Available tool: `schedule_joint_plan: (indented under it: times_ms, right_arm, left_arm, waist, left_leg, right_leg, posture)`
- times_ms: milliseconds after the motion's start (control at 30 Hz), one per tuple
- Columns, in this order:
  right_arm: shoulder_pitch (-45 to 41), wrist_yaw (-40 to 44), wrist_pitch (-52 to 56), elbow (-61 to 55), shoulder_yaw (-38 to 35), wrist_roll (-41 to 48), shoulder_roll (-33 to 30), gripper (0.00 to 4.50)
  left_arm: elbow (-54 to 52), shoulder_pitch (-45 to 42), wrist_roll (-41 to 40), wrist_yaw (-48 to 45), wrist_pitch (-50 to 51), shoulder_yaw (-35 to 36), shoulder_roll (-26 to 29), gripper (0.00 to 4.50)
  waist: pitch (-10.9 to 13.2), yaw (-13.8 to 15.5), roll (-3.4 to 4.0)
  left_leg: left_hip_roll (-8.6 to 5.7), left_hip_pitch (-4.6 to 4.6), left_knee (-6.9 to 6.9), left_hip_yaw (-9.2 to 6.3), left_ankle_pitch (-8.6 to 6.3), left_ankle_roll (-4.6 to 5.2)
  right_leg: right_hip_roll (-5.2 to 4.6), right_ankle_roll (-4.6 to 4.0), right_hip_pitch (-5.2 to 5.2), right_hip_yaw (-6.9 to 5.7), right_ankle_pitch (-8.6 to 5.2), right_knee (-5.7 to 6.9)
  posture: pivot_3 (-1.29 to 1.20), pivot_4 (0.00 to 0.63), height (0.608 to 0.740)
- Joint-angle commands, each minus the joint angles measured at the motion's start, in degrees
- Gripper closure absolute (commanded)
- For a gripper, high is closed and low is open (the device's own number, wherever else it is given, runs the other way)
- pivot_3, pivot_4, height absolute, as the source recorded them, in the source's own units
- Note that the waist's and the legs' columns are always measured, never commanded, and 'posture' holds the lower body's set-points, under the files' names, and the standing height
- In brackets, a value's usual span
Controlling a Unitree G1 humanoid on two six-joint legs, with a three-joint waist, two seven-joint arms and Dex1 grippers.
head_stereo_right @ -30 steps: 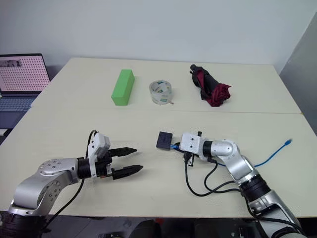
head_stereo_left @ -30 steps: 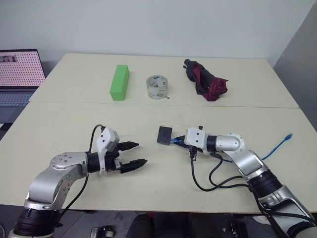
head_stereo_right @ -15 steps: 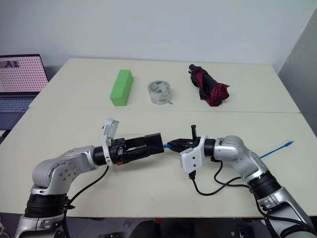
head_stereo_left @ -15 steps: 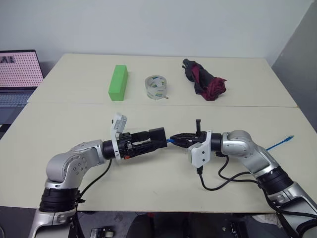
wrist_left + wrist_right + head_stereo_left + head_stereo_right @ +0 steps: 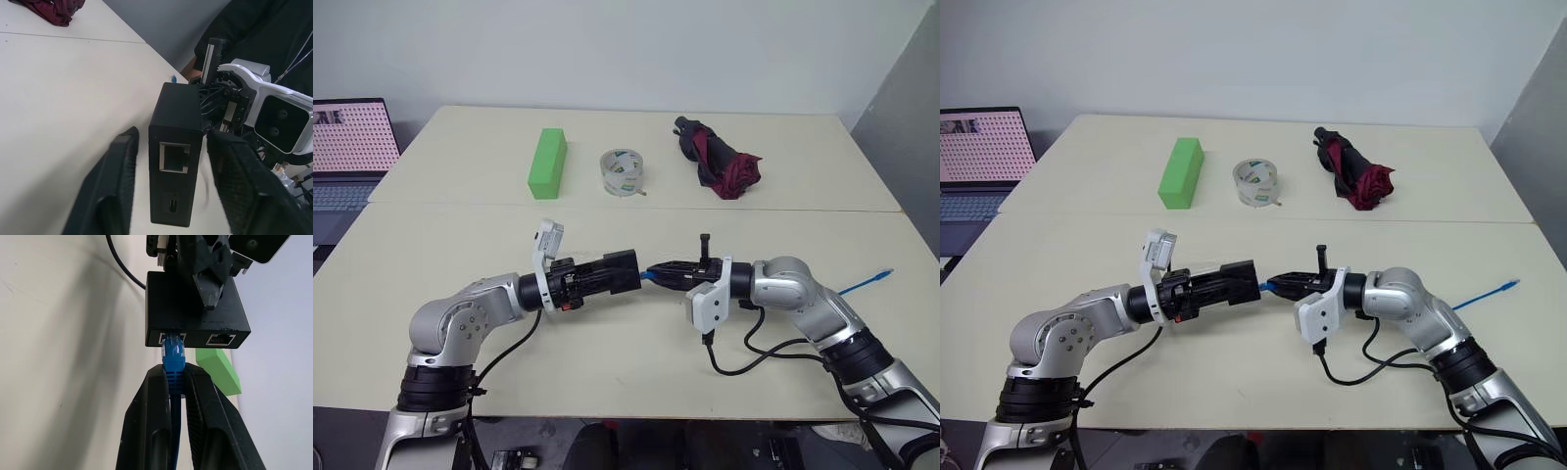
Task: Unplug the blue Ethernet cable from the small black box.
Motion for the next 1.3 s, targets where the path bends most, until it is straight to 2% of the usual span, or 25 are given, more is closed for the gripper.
schedule_joint_plan:
  times_ms: [33,133,333,400,467,533,633,800,867,933,1100,1300]
  right_arm:
    - [-1.0,-1.3,-1.1,-1.7,-1.7,-0.1,0.5,4.37]
    - [-0.7,-1.3,-1.3,-2.1,-1.7,0.2,0.6,4.37]
    - [-0.4,1.3,-1.3,-3.0,-0.7,1.7,-0.5,4.37]
    - [0.1,3.5,-0.5,-4.1,-1.1,3.6,-2.0,3.66]
    - [0.4,5.1,0.4,-5.1,-1.6,5.0,-3.1,3.31]
    - [1.3,8.8,5.5,-8.3,-2.3,9.5,-5.1,2.89]
    - [3.5,14.5,20.4,-16.5,-4.0,20.0,-8.1,2.34]
    - [5.3,15.9,45.1,-28.1,-8.4,35.2,-10.6,2.28]
    - [5.3,13.7,57.2,-31.3,-10.6,43.7,-10.1,2.28]
    - [5.0,11.1,65.2,-32.6,-12.2,48.4,-8.7,2.28]
    - [4.7,8.0,75.8,-33.0,-13.4,54.6,-6.0,2.28]
    - [3.9,7.5,80.5,-30.8,-14.1,56.9,-4.2,2.28]
  left_arm:
    - [-1.0,-0.2,-0.4,-0.8,-0.7,0.4,0.4,3.23]
    - [-0.9,-0.2,-0.1,-1.3,-0.9,0.1,0.6,3.71]
    - [-0.5,-0.6,0.5,-2.4,-1.3,-0.6,0.7,3.71]
    - [-0.2,-1.1,1.1,-3.4,-1.8,-1.4,0.9,3.71]
    - [0.0,-1.3,1.5,-4.0,-2.2,-1.9,1.0,3.71]
    - [0.2,-1.7,2.4,-4.9,-3.2,-2.6,1.1,3.71]
    - [0.0,-2.2,3.7,-6.9,-4.7,-4.0,1.5,3.71]
    - [-0.7,-2.9,6.3,-10.9,-7.9,-6.7,2.9,3.71]
    - [-2.0,-3.7,7.1,-12.7,-9.3,-7.9,3.7,3.71]
    - [-3.0,-4.6,7.4,-13.7,-10.0,-8.3,4.0,3.71]
    - [-4.8,-5.9,7.3,-14.6,-10.7,-8.7,4.2,3.71]
    - [-6.5,-5.8,7.5,-14.5,-10.9,-9.0,4.2,3.71]
  waist:
    - [0.0,0.0,0.00]
    - [0.0,0.0,0.00]
    - [0.0,0.0,0.00]
    - [0.0,0.0,0.00]
    - [0.0,0.0,0.00]
    - [0.0,0.0,0.00]
    - [0.0,0.1,0.00]
    - [0.0,0.2,0.00]
    - [0.0,0.2,0.01]
    - [0.0,0.2,0.01]
    - [0.0,0.2,0.01]
    - [0.0,0.2,0.01]
  left_leg:
    - [0.00,0.00,0.00,0.00,0.00,0.00]
    - [0.00,0.00,0.00,0.00,0.00,0.00]
    - [0.00,0.00,0.00,0.00,0.00,0.00]
    - [0.00,0.00,0.00,0.00,0.00,0.00]
    - [-0.01,0.00,0.00,0.00,0.00,0.00]
    - [0.00,0.00,0.00,0.00,0.00,0.00]
    - [-0.01,-0.01,0.01,-0.01,0.00,0.00]
    - [0.00,-0.01,0.01,-0.09,0.00,0.01]
    - [-0.01,-0.01,0.00,-0.11,0.00,0.01]
    - [-0.01,-0.03,0.00,-0.15,-0.01,0.01]
    - [-0.05,-0.04,0.00,-0.17,-0.01,0.02]
    - [-0.07,-0.05,-0.02,-0.17,-0.02,0.03]
  right_leg:
    - [0.00,0.00,0.00,0.00,0.00,0.00]
    - [0.00,0.00,0.00,0.00,0.00,0.00]
    - [0.00,0.00,0.00,0.00,0.00,0.00]
    - [0.00,0.00,0.00,0.00,0.00,0.00]
    - [0.00,0.00,0.01,0.00,0.00,-0.01]
    - [0.00,0.00,0.02,0.00,0.00,-0.01]
    - [-0.01,0.00,0.02,0.00,0.00,-0.02]
    - [-0.01,0.00,0.07,-0.05,0.00,-0.05]
    - [-0.01,0.00,0.07,-0.06,0.00,-0.05]
    - [-0.01,0.00,0.08,-0.09,0.00,-0.06]
    - [-0.01,0.00,0.11,-0.08,0.00,-0.11]
    - [-0.01,0.00,0.09,-0.08,0.00,-0.11]
  posture:
    - [0.00,0.150,0.740]
    - [0.00,0.150,0.740]
    - [0.00,0.150,0.740]
    - [0.00,0.150,0.740]
    - [0.00,0.150,0.740]
    - [0.00,0.150,0.740]
    - [0.00,0.150,0.740]
    - [0.00,0.150,0.740]
    - [0.00,0.150,0.740]
    - [0.00,0.150,0.740]
    - [0.00,0.150,0.740]
    - [0.00,0.150,0.740]
